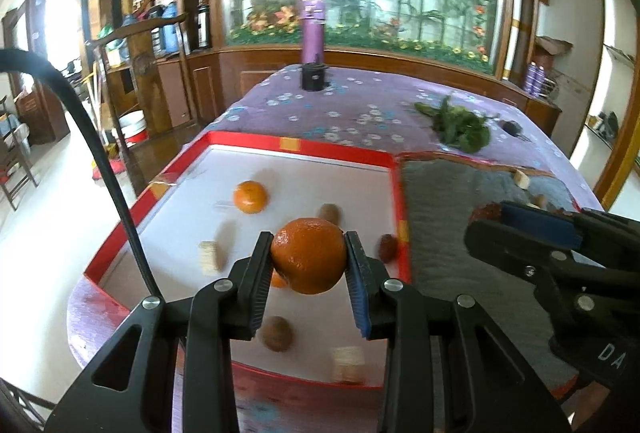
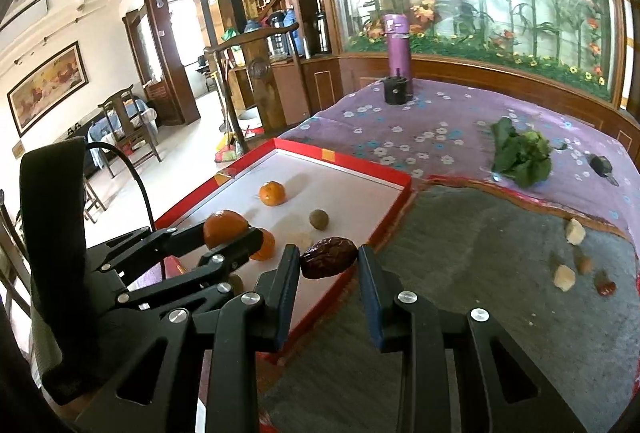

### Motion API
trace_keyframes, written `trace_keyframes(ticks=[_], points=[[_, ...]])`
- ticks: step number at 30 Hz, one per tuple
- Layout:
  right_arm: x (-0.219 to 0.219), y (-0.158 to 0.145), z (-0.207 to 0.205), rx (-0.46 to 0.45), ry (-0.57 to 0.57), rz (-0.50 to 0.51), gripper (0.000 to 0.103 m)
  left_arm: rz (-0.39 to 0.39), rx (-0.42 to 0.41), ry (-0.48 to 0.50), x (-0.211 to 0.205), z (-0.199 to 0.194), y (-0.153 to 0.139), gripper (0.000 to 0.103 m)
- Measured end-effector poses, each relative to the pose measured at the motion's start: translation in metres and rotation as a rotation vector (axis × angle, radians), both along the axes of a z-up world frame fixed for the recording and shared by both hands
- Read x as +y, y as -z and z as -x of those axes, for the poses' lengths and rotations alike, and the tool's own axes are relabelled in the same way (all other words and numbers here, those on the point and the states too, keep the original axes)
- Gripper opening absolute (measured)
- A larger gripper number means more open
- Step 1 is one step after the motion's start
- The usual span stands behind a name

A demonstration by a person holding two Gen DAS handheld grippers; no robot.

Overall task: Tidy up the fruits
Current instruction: 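Carry the mandarin and date over the white tray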

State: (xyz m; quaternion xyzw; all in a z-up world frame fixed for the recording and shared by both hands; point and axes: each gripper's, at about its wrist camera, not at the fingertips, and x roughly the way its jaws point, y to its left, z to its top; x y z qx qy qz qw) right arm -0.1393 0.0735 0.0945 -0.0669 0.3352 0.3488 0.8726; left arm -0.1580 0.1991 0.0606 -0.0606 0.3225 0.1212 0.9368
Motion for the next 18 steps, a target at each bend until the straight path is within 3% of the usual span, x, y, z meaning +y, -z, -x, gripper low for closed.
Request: trace_keyframes(ticks=[9,18], points=[[0.04,0.026,-0.028,0.071,-0.026,0.037,0.03,0.011,0.018,-0.143,0.068,0.002,0.011,0.032],[0.073,0.047,-0.049,0.128,-0.059,0.058,0.03,0.011,0.066,-0.171,0.094,-0.009,0.027,0.032]])
